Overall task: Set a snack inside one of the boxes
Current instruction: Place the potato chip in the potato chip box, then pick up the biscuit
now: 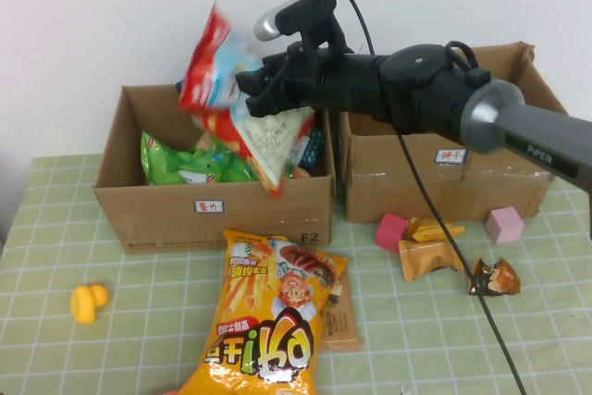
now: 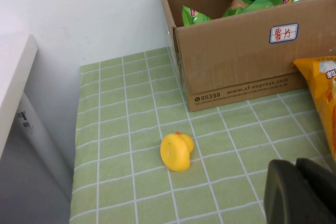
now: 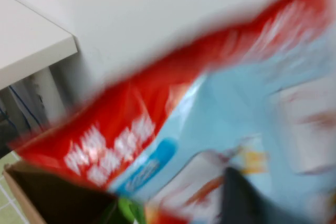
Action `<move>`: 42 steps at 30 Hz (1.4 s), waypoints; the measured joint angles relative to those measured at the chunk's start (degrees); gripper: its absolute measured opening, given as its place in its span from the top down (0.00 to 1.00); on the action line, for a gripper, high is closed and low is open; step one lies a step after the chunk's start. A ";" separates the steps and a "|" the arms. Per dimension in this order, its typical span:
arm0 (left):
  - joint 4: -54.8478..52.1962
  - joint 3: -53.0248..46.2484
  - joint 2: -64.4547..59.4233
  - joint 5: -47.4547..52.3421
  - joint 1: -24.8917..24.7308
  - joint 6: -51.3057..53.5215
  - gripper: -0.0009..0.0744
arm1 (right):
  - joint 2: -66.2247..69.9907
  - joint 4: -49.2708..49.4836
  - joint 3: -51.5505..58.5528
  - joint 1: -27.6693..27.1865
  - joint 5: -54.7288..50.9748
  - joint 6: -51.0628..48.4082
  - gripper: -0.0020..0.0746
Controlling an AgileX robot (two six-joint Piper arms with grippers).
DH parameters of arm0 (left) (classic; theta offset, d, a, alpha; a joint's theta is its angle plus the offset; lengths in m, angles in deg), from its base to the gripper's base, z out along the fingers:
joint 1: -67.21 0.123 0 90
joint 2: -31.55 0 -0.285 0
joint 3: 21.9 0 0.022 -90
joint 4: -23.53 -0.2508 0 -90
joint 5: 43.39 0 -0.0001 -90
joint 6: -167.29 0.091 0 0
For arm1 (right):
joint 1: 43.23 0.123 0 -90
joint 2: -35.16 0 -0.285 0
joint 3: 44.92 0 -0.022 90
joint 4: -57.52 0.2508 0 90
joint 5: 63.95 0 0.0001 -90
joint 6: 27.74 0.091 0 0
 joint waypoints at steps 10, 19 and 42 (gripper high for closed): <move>0.00 0.00 0.00 0.00 0.00 0.00 0.99 | -0.88 3.18 0.00 0.00 0.00 0.24 0.39; 0.00 0.00 0.00 0.00 0.00 0.00 0.99 | -11.85 -1.08 -0.02 0.00 -13.90 1.55 0.95; 0.00 0.07 0.00 0.00 0.00 0.00 0.99 | -47.39 -73.32 23.87 -0.51 -38.06 54.37 0.97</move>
